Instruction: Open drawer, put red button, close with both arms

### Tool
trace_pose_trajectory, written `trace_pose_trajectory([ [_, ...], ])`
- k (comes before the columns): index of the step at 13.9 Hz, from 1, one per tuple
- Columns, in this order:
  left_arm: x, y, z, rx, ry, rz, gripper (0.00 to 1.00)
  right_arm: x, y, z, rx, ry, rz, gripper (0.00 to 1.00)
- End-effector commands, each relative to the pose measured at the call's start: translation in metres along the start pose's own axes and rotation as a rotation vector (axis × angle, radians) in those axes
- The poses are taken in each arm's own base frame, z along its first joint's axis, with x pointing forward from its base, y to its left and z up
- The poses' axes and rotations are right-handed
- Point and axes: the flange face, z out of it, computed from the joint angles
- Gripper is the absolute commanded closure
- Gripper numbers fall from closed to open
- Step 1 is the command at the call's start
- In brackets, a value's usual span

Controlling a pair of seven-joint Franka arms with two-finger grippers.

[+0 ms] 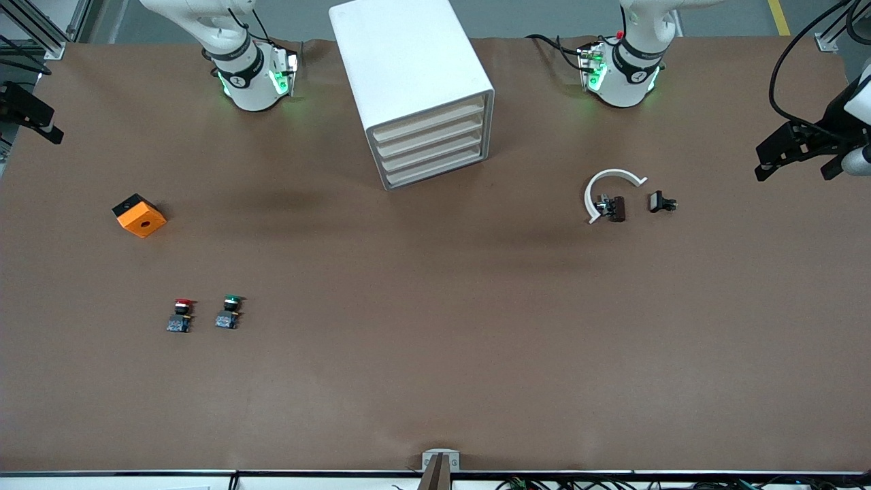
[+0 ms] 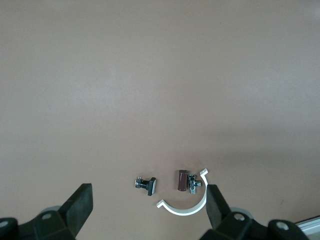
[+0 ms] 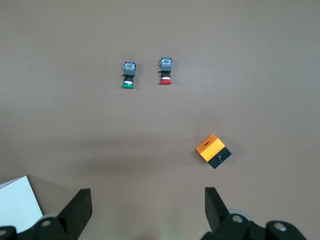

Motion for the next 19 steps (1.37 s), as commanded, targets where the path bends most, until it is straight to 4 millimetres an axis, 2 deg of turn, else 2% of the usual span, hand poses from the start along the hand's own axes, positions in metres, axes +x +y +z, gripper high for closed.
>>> trace_pose_trajectory([
  [1, 0.002, -0.002, -0.005, 0.005, -0.007, -0.007, 0.0, -0.003, 0.001, -0.006, 0.004, 0.014, 0.008, 0.0],
  [5, 0.005, -0.006, 0.002, -0.015, -0.019, -0.028, 0.0, -0.001, -0.001, -0.004, 0.004, 0.009, 0.005, 0.0],
  [6, 0.006, -0.021, 0.004, -0.041, -0.025, -0.063, 0.0, -0.002, 0.0, -0.004, 0.004, 0.009, 0.008, 0.0],
  [7, 0.007, -0.034, 0.011, -0.065, -0.037, -0.09, 0.0, -0.001, -0.001, -0.003, 0.004, 0.008, 0.007, 0.0],
  [8, 0.014, -0.041, 0.026, -0.083, -0.062, -0.107, 0.0, -0.001, -0.001, -0.003, 0.004, 0.006, 0.008, 0.0],
  [11, 0.017, -0.045, 0.046, -0.088, -0.097, -0.113, 0.0, 0.0, 0.0, -0.001, 0.011, 0.0, 0.01, 0.0],
  [12, 0.023, -0.045, 0.069, -0.092, -0.14, -0.109, 0.0, 0.001, 0.001, 0.004, 0.011, -0.007, 0.011, 0.0],
  [13, 0.026, -0.043, 0.086, -0.094, -0.171, -0.116, 0.0, 0.016, -0.001, 0.025, 0.008, -0.054, 0.009, 0.0],
  [14, 0.032, -0.044, 0.106, -0.098, -0.204, -0.118, 0.0, 0.024, 0.0, 0.034, 0.001, -0.072, 0.005, 0.0],
  [15, 0.035, -0.045, 0.117, -0.1, -0.221, -0.117, 0.0, 0.029, 0.002, 0.041, 0.0, -0.075, 0.015, 0.0],
  [17, 0.043, -0.044, 0.144, -0.105, -0.253, -0.114, 0.0, 0.058, 0.011, 0.089, 0.018, -0.151, 0.023, 0.0],
  [19, 0.052, -0.038, 0.172, -0.109, -0.27, -0.108, 0.0, 0.063, 0.016, 0.085, -0.006, -0.136, 0.005, 0.0],
])
